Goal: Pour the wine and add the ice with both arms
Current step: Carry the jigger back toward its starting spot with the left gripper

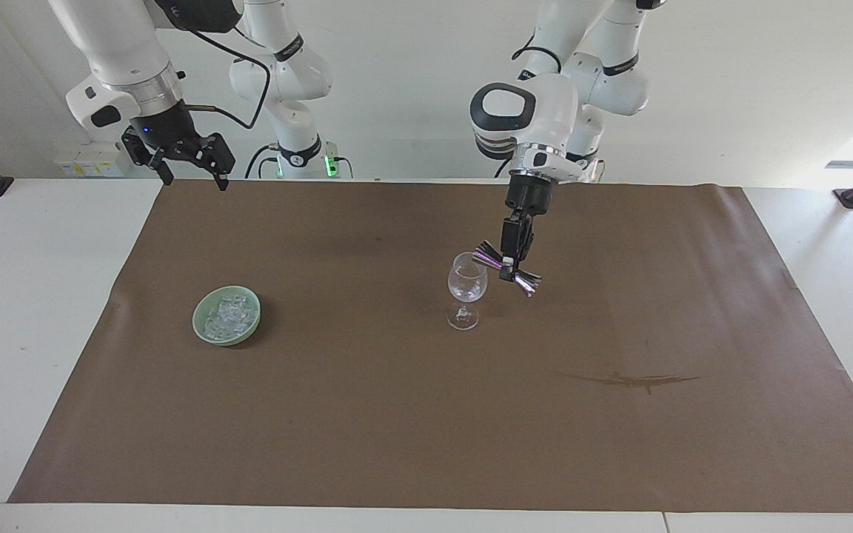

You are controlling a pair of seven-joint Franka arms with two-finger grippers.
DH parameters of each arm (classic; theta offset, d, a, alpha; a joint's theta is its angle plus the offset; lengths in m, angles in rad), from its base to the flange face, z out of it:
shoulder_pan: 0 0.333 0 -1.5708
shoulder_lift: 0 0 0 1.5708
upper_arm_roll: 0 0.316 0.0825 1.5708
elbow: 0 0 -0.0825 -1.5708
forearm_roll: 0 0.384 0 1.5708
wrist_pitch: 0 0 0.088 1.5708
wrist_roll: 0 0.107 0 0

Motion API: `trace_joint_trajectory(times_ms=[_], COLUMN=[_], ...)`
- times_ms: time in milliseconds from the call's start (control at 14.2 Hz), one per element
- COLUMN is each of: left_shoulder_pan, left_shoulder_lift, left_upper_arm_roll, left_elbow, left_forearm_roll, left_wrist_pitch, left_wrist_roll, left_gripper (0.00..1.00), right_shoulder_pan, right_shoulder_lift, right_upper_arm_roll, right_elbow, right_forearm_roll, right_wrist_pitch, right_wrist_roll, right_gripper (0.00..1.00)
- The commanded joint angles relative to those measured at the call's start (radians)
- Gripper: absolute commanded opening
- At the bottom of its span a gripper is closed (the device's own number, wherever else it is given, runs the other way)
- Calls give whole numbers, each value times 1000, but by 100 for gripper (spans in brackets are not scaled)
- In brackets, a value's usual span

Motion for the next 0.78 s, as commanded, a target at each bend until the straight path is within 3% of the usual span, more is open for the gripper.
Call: trace_joint_trajectory(times_ms=[0, 352, 705], left_shoulder_pan=[16, 82, 186], left_shoulder_lift=[-9, -22, -63], left_upper_arm_roll=[-8, -11, -14], left_elbow=[-10, -19, -70], left_forearm_roll=[-2, -55, -182], left_wrist_pitch=[6, -98, -233], left_wrist_roll=[4, -4, -10], left_gripper=[0, 0, 0], right_shoulder_pan=[-6, -6, -8], right_shoulder_lift=[-13, -13, -13], right_upper_arm_roll=[6, 6, 6], right_elbow=[-13, -13, -13], right_forearm_roll=[6, 6, 6], right_wrist_pitch=[4, 4, 4], right_wrist_roll=[-25, -25, -24], right_gripper=[100, 100, 100])
